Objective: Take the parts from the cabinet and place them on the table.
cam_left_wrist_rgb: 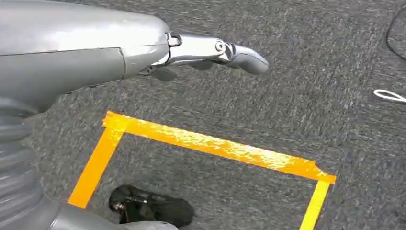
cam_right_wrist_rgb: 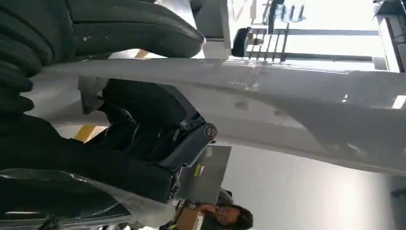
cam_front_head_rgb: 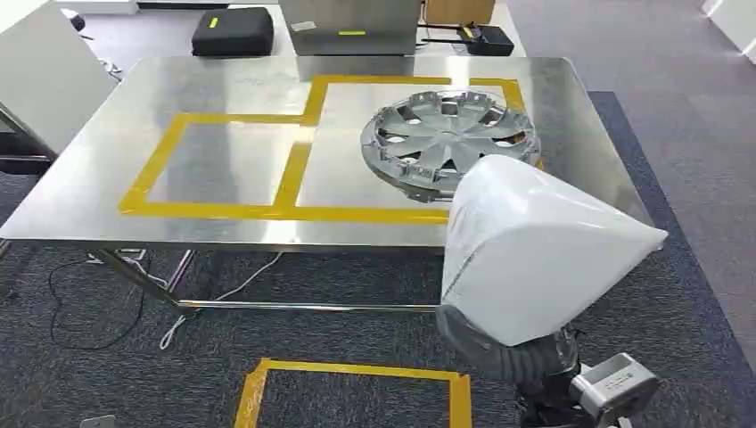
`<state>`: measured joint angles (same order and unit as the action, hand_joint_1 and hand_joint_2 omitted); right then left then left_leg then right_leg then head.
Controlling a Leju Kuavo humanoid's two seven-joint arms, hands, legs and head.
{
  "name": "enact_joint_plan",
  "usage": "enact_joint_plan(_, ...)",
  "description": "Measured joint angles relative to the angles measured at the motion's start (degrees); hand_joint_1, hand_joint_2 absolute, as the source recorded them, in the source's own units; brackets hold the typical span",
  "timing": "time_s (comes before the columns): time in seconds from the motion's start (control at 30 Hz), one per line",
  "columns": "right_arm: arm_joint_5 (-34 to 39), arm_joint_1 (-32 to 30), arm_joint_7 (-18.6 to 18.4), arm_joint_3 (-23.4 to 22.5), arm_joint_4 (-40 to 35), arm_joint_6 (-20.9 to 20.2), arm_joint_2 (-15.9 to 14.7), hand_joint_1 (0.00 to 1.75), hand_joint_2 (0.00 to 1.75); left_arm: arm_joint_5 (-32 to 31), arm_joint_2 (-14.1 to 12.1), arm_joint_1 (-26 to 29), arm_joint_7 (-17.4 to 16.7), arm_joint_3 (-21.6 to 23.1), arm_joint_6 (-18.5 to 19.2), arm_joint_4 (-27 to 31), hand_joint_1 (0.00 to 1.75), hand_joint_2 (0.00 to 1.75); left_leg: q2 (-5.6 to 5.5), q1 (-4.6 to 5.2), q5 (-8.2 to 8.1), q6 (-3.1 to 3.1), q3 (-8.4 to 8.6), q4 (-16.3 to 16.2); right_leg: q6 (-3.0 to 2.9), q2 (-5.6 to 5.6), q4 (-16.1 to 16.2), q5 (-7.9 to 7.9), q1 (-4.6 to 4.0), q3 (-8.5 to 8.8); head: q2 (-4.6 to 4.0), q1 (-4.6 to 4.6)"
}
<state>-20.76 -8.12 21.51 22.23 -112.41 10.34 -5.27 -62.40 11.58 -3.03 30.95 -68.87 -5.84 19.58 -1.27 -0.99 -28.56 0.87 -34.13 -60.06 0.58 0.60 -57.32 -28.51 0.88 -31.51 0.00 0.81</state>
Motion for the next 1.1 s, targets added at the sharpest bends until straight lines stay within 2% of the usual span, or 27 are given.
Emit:
enact_joint_plan(0.07,-0.13,-0.08,0.0,-0.07,0.0,-0.07,0.0,1.75,1.75,0.0,0.17,-0.05,-0.02,0.15,0.15,0.07,0.0,1.75,0.48,0.0,-5.22,0.32,-3.85,-9.24,-0.56,-0.7,-0.02,-0.06,-0.22,-0.06,0.0,-0.02)
enact_joint_plan(0.1,-0.17,-0.11,-0.02,-0.09,0.0,-0.18,0.0,1.75,1.75,0.0,0.2,-0.02,0.0,0.22,0.24,0.18,0.0,1.75,0.51,0.01,-7.08,0.38,-5.81,-13.83,-0.65,-0.97,-0.04,-0.05,-0.39,-0.13,0.0,-0.02)
enact_joint_plan(0.13,-0.2,-0.13,-0.04,-0.09,0.02,-0.28,0.0,1.75,1.75,0.0,0.24,0.04,-0.04,0.26,0.26,0.29,0.0,1.75,0.51,0.05,-7.57,0.35,-6.71,-16.32,-0.68,-1.19,-0.06,-0.04,-0.56,-0.15,0.0,-0.05)
enact_joint_plan(0.17,-0.2,-0.14,-0.04,-0.09,0.02,-0.31,0.0,1.75,1.75,0.0,0.24,0.12,-0.09,0.28,0.26,0.42,0.0,1.75,0.51,0.07,-6.64,0.19,-6.21,-15.68,-0.69,-1.36,-0.07,-0.05,-0.73,-0.09,0.0,-0.02)
enact_joint_plan(0.2,-0.22,-0.13,-0.07,-0.11,0.02,-0.35,0.0,1.75,1.75,0.0,0.22,0.14,-0.09,0.31,0.28,0.53,0.0,1.75,0.53,0.13,-4.73,-0.1,-4.71,-12.83,-0.7,-1.52,-0.08,-0.05,-0.9,-0.05,0.0,-0.05)
enact_joint_plan(0.27,-0.22,-0.11,-0.07,-0.13,0.02,-0.46,0.0,1.75,1.75,0.0,0.26,0.1,-0.09,0.37,0.31,0.77,0.0,1.75,0.98,0.59,0.02,-1.16,0.49,-2.85,-0.73,-1.84,-0.1,-0.11,-1.15,0.26,0.0,-0.05)
enact_joint_plan(0.3,-0.22,-0.09,-0.04,-0.15,0.02,-0.46,0.0,1.75,1.75,0.0,0.24,0.07,-0.09,0.39,0.33,0.96,0.0,1.75,2.41,1.1,0.21,-1.99,2.21,0.65,-0.69,-2.03,-0.12,-0.15,-1.2,0.23,0.0,0.04)
enact_joint_plan(0.33,-0.26,-0.1,-0.04,-0.22,0.02,-0.48,0.0,1.75,1.75,0.02,0.33,-0.02,-0.09,0.44,0.35,0.98,0.0,1.75,2.6,1.17,-0.04,-2.04,2.61,1.98,-0.45,-2.11,-0.41,-0.28,-1.61,-0.07,0.0,0.02)
enact_joint_plan(0.43,-0.35,-0.01,-0.09,-0.35,0.02,-0.46,0.0,1.75,1.75,0.02,0.35,0.18,-0.17,0.5,0.39,1.14,0.0,1.75,2.04,1.4,0.22,-2.39,2.23,1.95,0.2,-2.73,-0.15,0.04,-1.33,-0.14,0.0,0.04)
enact_joint_plan(0.47,-0.44,0.02,-0.09,-0.39,-0.04,-0.48,0.0,1.75,1.75,0.04,0.57,0.24,-0.22,0.52,0.42,1.16,0.0,1.75,1.98,0.74,0.77,-2.75,2.54,2.68,0.56,-2.57,-0.37,-0.42,-1.35,-0.47,0.0,-0.05)
enact_joint_plan(0.5,-0.5,0.01,-0.09,-0.42,-0.09,-0.5,0.0,1.75,1.75,0.09,0.63,0.19,-0.26,0.55,0.44,1.27,0.0,1.75,1.9,0.72,0.88,-2.92,2.53,2.77,0.93,-1.73,-1.59,-1.64,-1.3,-1.13,0.0,0.17)
enact_joint_plan(0.53,-0.5,0.06,-0.09,-0.44,-0.13,-0.55,0.0,1.75,1.75,0.2,0.57,0.09,-0.26,0.63,0.46,1.47,0.0,1.75,1.73,0.63,0.97,-3.09,2.4,2.77,1.19,-1.2,-5.07,-3.71,-1.14,-2.58,0.0,0.33)
enact_joint_plan(0.6,-0.48,-0.07,-0.17,-0.55,-0.13,-0.57,0.0,1.75,1.75,0.22,0.7,0.1,-0.26,0.81,0.5,1.51,0.0,1.75,1.46,0.63,0.99,-3.11,2.22,2.76,1.78,-0.83,-14.22,-7.72,-0.66,-6.82,0.0,0.35)
enact_joint_plan(0.63,-0.48,-0.1,-0.2,-0.55,-0.11,-0.61,0.0,1.75,1.75,0.26,0.7,0.15,-0.28,0.79,0.52,1.53,0.0,1.75,1.33,0.62,0.99,-3.11,2.19,2.74,2.02,-0.84,-17.29,-8.53,-0.51,-8.33,0.0,0.33)
enact_joint_plan(0.67,-0.48,-0.12,-0.22,-0.55,-0.11,-0.63,0.0,1.75,1.75,0.33,0.76,0.2,-0.28,0.81,0.55,1.53,0.0,1.75,1.17,0.56,0.99,-3.1,2.23,2.73,2.27,-0.83,-17.6,-7.78,-0.27,-8.54,0.0,0.35)
enact_joint_plan(0.7,-0.48,-0.11,-0.22,-0.55,-0.11,-0.66,0.0,1.75,1.75,0.35,0.83,0.19,-0.28,0.81,0.55,1.53,0.0,1.75,0.96,0.46,0.98,-3.07,2.27,2.67,2.44,-0.84,-15.38,-5.93,-0.09,-7.43,0.0,0.32)
enact_joint_plan(0.77,-0.5,-0.09,-0.24,-0.55,-0.11,-0.68,0.0,1.75,1.75,0.35,0.92,0.09,-0.28,0.83,0.57,1.55,0.0,1.75,0.35,0.21,0.8,-2.61,2.33,2.41,2.72,-0.66,-5.45,-0.73,0.4,-2.46,0.0,0.35)
enact_joint_plan(0.8,-0.5,-0.04,-0.24,-0.55,-0.11,-0.72,0.0,1.75,1.75,0.37,0.94,0.09,-0.28,0.85,0.59,1.57,0.0,1.75,0.14,0.16,0.64,-2.19,2.24,2.14,2.83,0.09,-1.66,-0.19,0.68,-0.73,0.0,0.37)
enact_joint_plan(0.83,-0.52,-0.03,-0.28,-0.55,-0.11,-0.74,0.0,1.75,1.75,0.37,0.92,0.08,-0.33,0.85,0.59,1.66,0.0,1.75,-0.09,0.54,0.53,-1.67,1.8,1.58,2.72,0.94,-0.65,-0.82,0.43,0.13,0.0,0.46)
enact_joint_plan(0.87,-0.57,-0.02,-0.28,-0.55,-0.17,-0.72,0.0,1.75,1.75,0.39,0.92,0.07,-0.35,0.87,0.61,1.75,0.0,1.75,-0.29,0.46,0.7,-1.38,1.5,1.56,2.08,0.84,-0.89,-0.95,0.48,0.19,0.0,0.26)
enact_joint_plan(0.93,-0.61,-0.13,-0.33,-0.59,-0.15,-0.72,0.0,1.75,1.75,0.44,0.92,0.19,-0.39,0.85,0.66,1.79,0.0,1.75,-0.58,0.22,1.08,-0.75,1.37,1.76,1.38,0.66,-0.99,-0.82,0.15,-0.13,0.0,0.3)
enact_joint_plan(0.97,-0.63,-0.05,-0.31,-0.57,-0.15,-0.72,0.0,1.75,1.75,0.44,0.92,0.19,-0.41,0.87,0.66,1.82,0.0,1.75,-0.72,0.19,0.98,-0.48,1.38,1.69,0.95,0.42,-0.69,-0.57,0.3,-0.07,0.0,0.3)
enact_joint_plan(1.0,-0.63,-0.02,-0.33,-0.57,-0.17,-0.72,0.0,1.75,1.75,0.44,0.87,0.18,-0.44,0.87,0.66,1.92,0.0,1.75,-0.39,0.1,0.2,-0.27,1.19,1.06,0.61,-0.01,-0.45,-0.41,0.5,0.15,0.0,0.26)
enact_joint_plan(1.03,-0.66,-0.02,-0.33,-0.61,-0.17,-0.72,0.0,1.75,1.75,0.5,0.94,0.12,-0.44,0.87,0.66,1.92,0.0,1.75,0.23,0.16,-1.6,-0.04,0.06,-1.51,0.25,-0.2,-0.37,-0.44,0.5,0.22,0.0,-0.15)
enact_joint_plan(1.1,-0.74,-0.08,-0.33,-0.59,-0.17,-0.76,0.0,1.75,1.75,0.52,1.03,0.1,-0.44,0.92,0.74,1.92,0.0,1.75,0.48,0.08,-5.83,0.13,-3.98,-10.5,-0.08,-0.87,-0.38,-0.48,0.23,0.19,0.0,-0.16)
